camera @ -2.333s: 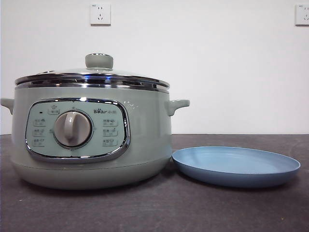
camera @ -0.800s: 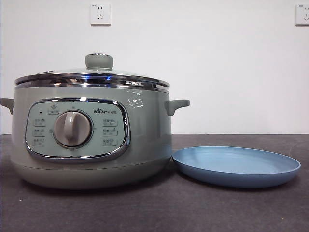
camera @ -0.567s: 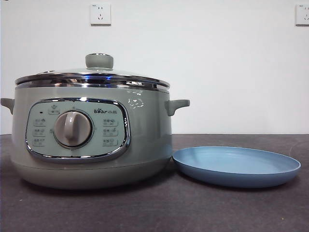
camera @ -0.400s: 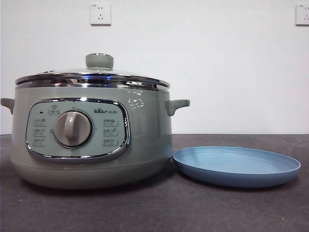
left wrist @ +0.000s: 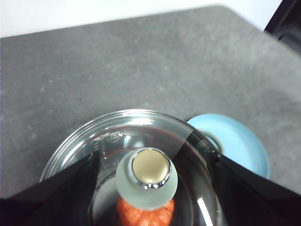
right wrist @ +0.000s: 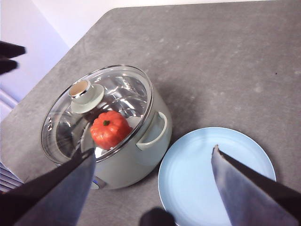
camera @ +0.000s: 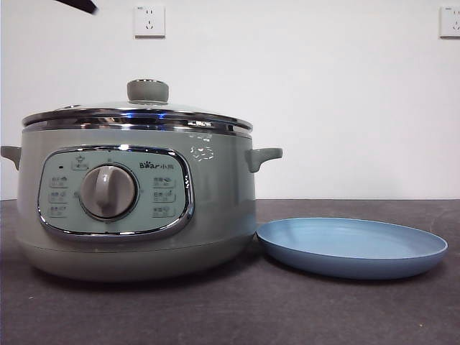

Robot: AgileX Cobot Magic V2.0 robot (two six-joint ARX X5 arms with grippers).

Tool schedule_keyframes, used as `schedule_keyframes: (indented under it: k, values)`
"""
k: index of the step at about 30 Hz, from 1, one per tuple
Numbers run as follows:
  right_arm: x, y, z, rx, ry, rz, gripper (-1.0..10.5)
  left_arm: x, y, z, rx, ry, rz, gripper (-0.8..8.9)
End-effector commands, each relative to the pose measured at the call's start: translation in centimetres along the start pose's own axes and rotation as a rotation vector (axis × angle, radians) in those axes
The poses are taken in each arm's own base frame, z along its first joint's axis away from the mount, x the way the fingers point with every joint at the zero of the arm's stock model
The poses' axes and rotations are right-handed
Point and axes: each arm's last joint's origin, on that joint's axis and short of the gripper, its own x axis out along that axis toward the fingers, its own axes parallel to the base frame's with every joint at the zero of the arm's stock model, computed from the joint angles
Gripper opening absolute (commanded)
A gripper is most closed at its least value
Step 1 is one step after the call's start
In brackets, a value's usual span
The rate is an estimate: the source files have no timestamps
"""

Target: Take the pumpkin out from the steamer,put the pumpkin in the blue plate,close the lid

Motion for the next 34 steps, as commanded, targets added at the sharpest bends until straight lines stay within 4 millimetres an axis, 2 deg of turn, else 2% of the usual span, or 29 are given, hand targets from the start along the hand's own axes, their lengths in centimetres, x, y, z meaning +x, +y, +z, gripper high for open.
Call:
schedule_keyframes:
  k: [1,6,12,16,23,29,30,34]
  values:
    - [0.0,0.0,0.1,0.004,0.000,0.000,4.1,1.8,-0.6,-0.2,0.048,0.041,0.022,3.82]
    - [0.0,0.0,0.0,0.004,0.001,0.000,4.1,5.1,-1.0,-1.0,0.068,0.124,0.040,3.82]
    - [0.0,0.0,0.0,0.004,0.001,0.000,4.1,8.0,-1.0,-2.0,0.085,0.211,0.067,3.82]
    - [0.0,0.0,0.0,0.004,0.001,0.000,4.1,9.0,-0.9,-2.5,0.084,0.249,0.075,3.81]
    - [0.0,0.0,0.0,0.005,0.001,0.000,4.1,9.1,-0.8,-2.7,0.083,0.261,0.075,3.65]
    - [0.0,0.0,0.0,0.005,0.001,0.000,4.1,9.1,-0.8,-2.7,0.114,0.268,0.071,0.08]
    - [0.0,0.0,0.0,0.005,0.001,0.000,4.1,9.1,-0.8,-2.7,0.113,0.266,0.072,-0.15]
    - [0.0,0.0,0.0,0.008,0.007,0.000,4.1,9.1,-0.8,-2.6,0.114,0.257,0.073,-0.09]
